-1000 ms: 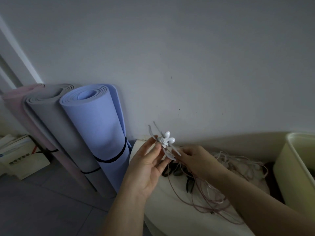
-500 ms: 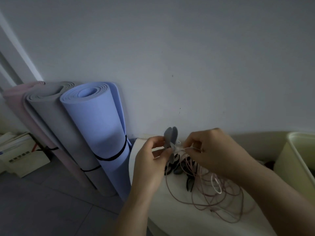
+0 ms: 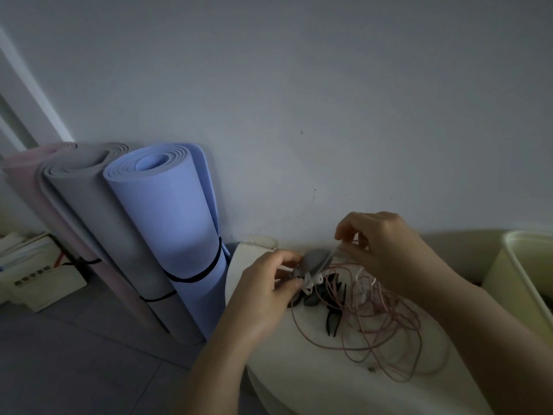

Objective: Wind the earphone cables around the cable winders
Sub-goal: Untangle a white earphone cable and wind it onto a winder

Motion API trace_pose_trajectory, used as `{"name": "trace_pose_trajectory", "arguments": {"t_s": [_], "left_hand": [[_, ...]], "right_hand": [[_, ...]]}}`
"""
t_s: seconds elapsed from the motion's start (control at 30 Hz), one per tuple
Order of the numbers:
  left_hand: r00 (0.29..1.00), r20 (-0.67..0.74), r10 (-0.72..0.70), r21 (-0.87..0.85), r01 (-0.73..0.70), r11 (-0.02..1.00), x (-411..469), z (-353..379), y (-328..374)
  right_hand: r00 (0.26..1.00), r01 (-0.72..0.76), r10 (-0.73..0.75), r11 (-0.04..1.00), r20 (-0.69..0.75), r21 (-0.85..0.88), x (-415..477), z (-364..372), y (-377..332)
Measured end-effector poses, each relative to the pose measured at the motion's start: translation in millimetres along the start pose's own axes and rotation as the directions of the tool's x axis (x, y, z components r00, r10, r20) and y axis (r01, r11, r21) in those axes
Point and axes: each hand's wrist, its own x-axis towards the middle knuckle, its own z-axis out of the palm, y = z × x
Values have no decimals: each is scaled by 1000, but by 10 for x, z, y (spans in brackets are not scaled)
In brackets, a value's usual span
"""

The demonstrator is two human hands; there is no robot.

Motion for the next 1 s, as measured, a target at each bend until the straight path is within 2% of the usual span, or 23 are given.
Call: {"name": "trace_pose_trajectory", "arguments": {"t_s": [0.1,0.17,0.23,0.3,0.4,0.43,0.5,0.6,0.67,0.73,0.8,0.9,1.0], "left_hand": [[991,133,-13,-70,23,997,-39,-31,28],[984,178,-17,-219,56,974,-44,-43,60],[981,193,-12,-413,92,906,-46,-47,89],[983,184,-1,-630,118,767,-30,-47,113],[985,169,18,-907,148,395,14,-55,134],[989,143,34,-952,128,280,30,-66,126],[997,69,28,-991,65,120,71,-87,86],[992,-68,-111,-998,-70,-11,116,-117,22],[966,-130,-223,-990,-140,-29,145,-151,-6],[946,-170,-276,-984,-177,0,152,-165,-21],[935,-194,-296,-980,-198,15,157,-176,-49],[924,-234,-301,-969,-248,-7,162,-217,-126],[876,-326,-356,-939,-345,10,166,-305,-228]], "right_hand": [[997,69,-69,997,-38,-21,2,75,71],[996,66,-65,998,-66,12,4,126,111],[998,44,-41,995,-43,92,-4,167,85],[1000,-22,19,978,20,209,-17,226,2],[984,-149,109,936,137,320,-24,323,-46],[976,-185,133,921,171,342,-32,369,-34],[957,-262,186,883,222,389,-47,440,33],[913,-397,278,774,299,493,-69,485,172],[882,-465,313,702,352,540,-67,474,216],[878,-467,342,764,334,445,-56,480,249],[871,-488,421,802,253,345,-43,516,298],[806,-583,582,748,108,318,-46,552,444],[726,-674,687,701,34,234,-95,565,629]]}}
